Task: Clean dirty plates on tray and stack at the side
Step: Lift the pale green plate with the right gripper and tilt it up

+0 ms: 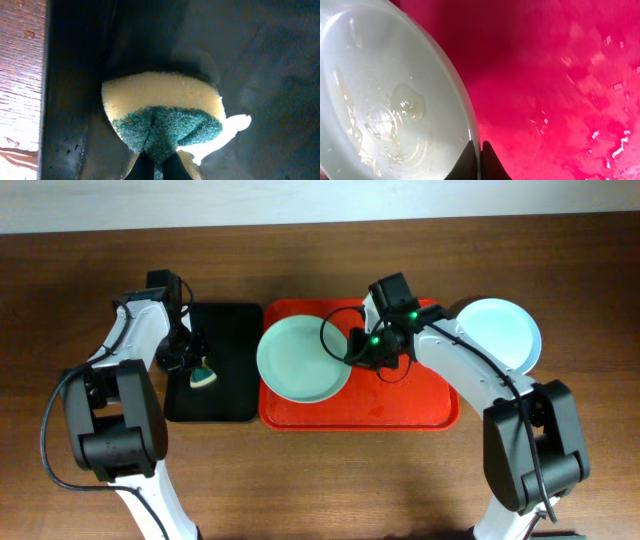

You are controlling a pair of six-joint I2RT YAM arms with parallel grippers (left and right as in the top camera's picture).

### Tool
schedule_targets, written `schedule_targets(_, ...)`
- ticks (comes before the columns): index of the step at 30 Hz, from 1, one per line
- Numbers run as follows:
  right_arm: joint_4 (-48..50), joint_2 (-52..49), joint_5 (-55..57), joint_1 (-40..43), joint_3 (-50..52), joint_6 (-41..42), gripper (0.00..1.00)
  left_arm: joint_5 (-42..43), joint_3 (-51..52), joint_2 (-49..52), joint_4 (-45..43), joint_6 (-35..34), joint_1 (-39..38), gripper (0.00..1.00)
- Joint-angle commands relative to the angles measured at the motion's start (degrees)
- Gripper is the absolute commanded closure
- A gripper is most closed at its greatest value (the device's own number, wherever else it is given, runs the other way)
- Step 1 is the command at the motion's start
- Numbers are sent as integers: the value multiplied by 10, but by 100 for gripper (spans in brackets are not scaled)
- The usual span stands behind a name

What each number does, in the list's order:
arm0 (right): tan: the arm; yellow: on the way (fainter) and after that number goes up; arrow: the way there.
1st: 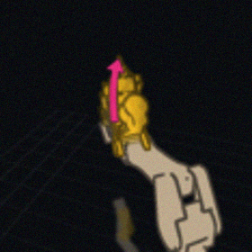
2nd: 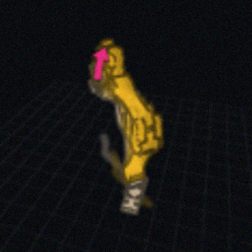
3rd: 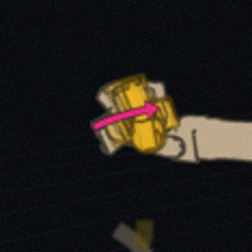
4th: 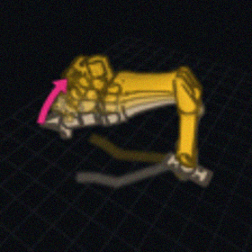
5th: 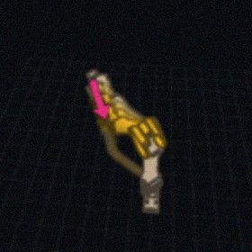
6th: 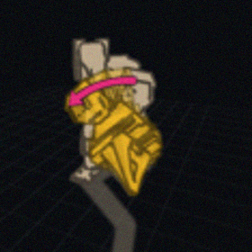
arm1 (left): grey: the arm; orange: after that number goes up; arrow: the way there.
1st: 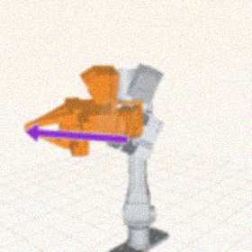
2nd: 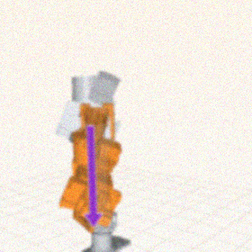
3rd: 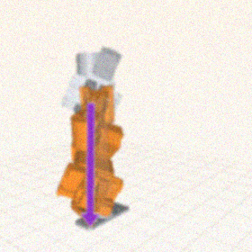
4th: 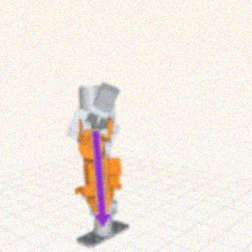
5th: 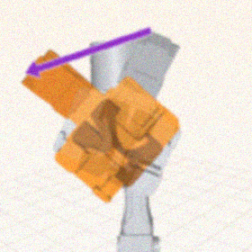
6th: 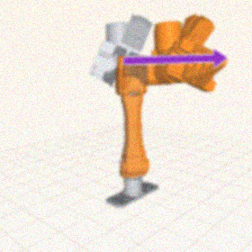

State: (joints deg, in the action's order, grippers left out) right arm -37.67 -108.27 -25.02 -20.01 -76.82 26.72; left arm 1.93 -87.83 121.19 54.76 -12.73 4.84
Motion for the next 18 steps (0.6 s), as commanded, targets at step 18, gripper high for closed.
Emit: schedule_targets(18,199,1,316,-164,-31,83,96,-19,12,-11,1,-5,1,100)
